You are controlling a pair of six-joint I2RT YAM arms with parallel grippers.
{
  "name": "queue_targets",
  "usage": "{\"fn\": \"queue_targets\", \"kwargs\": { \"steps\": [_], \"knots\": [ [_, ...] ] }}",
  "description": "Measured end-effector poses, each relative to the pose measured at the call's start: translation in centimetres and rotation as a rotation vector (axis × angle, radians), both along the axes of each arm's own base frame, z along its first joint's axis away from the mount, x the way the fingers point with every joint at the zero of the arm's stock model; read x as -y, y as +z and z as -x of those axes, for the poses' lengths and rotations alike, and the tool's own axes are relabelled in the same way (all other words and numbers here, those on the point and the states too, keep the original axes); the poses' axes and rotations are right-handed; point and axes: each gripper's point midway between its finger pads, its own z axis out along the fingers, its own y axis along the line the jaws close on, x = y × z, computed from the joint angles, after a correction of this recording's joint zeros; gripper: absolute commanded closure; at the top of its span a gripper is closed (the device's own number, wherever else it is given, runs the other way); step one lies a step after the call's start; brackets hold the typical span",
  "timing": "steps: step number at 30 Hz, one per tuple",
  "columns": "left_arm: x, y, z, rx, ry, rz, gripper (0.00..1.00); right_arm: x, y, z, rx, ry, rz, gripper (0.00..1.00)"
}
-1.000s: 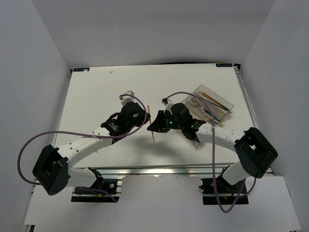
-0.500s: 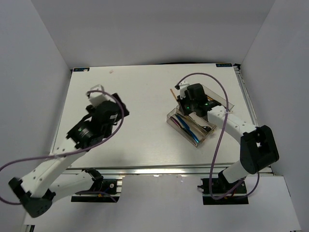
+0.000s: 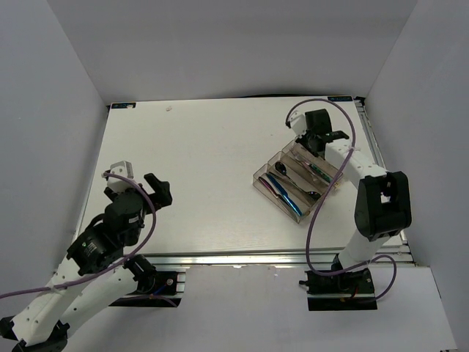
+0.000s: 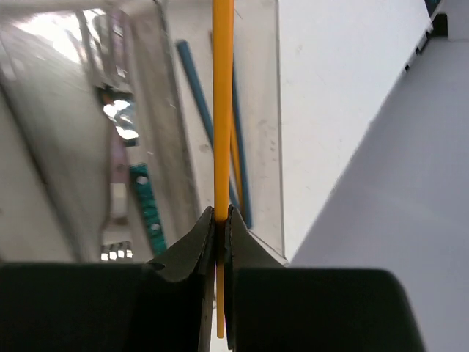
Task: Sort the eating utensils into containers
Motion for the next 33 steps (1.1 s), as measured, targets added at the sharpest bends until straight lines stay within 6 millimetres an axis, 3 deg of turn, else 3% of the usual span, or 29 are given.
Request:
{"fn": "queue_targets", "kwargs": {
  "steps": [5,10,13,15,17,24,26,29,31,33],
  "knots": [
    [-0.3,0.9,0.3,0.037,-0.002,0.028,0.02,3.3,-0.6,-0.6,-0.038,-0.038,0.086,1.00],
    [-0.2,0.9,0.2,0.040,-0.005,0.027,0.02,5.2,-1.9,-0.8,-0.077,-0.074,0.119,1.00],
    [-0.2,0.9,0.2,0.041,-0.005,0.026,0.02,5.7,-3.0,-0.8,-0.103,-0.086,0.129,0.81],
    [-0.3,0.9,0.2,0.044,-0.005,0.028,0.02,6.0,-3.4,-0.8,-0.111,-0.094,0.132,0.55],
    [-0.3,1.0,0.3,0.048,-0.005,0.032,0.02,6.1,-3.5,-0.8,-0.111,-0.103,0.135,0.11],
    [-0.3,1.1,0.3,0.050,-0.004,0.034,0.02,6.2,-2.6,-1.1,-0.096,-0.109,0.136,0.11],
    [-0.4,1.1,0.3,0.051,-0.003,0.033,0.02,5.9,-1.8,-1.1,-0.080,-0.120,0.106,0.11],
    [-0.7,1.1,0.3,0.055,0.015,0.029,0.02,5.4,1.5,-0.9,0.007,-0.154,0.031,0.11],
    [-1.3,1.2,0.1,0.062,0.053,0.018,0.02,5.1,5.5,-0.7,0.126,-0.204,-0.057,0.11],
    [-2.2,1.1,-0.1,0.058,0.112,-0.005,0.02,4.9,10.7,0.1,0.283,-0.280,-0.188,0.11]
  ]
}}
